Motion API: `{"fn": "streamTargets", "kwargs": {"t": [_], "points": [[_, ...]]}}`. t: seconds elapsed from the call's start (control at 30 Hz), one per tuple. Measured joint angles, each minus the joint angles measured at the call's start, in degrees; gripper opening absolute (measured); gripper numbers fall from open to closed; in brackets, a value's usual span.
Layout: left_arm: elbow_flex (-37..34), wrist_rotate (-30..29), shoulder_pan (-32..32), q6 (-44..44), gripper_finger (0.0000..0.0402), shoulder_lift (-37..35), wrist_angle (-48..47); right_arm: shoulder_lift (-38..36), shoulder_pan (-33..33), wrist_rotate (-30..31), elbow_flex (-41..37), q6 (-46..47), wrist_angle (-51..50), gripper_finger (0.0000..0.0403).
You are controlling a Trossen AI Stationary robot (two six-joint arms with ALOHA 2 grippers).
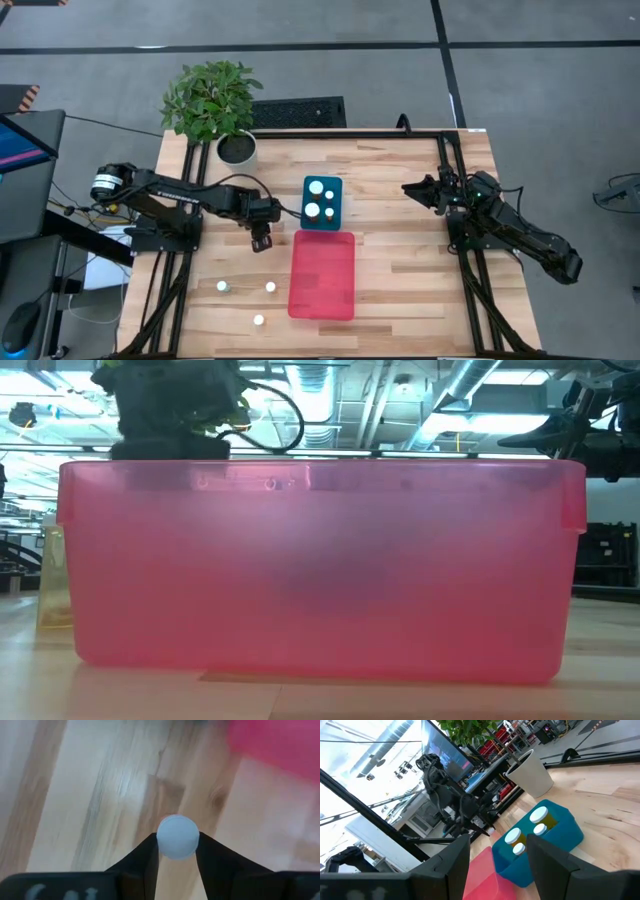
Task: Pick and place medicine bottles into bin by pill shape (circle, oval)
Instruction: Put the pink tablet bottle into the red bin
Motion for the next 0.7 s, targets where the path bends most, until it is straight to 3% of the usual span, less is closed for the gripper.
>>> {"fn": "streamTargets", "kwargs": {"t": [0.33,0.7], "points": [[21.0,0.2,0.0,-7.6,0.0106,1.7,-2.2,0.0,0.0,0.0,0.0,-0.1,0.0,0.0205],[42.0,4.3,-1.2,5.7,0.0106,23.0,-3.5,0.0,0.0,-0.1,0.0,0.0,0.0,0.0205]]}}
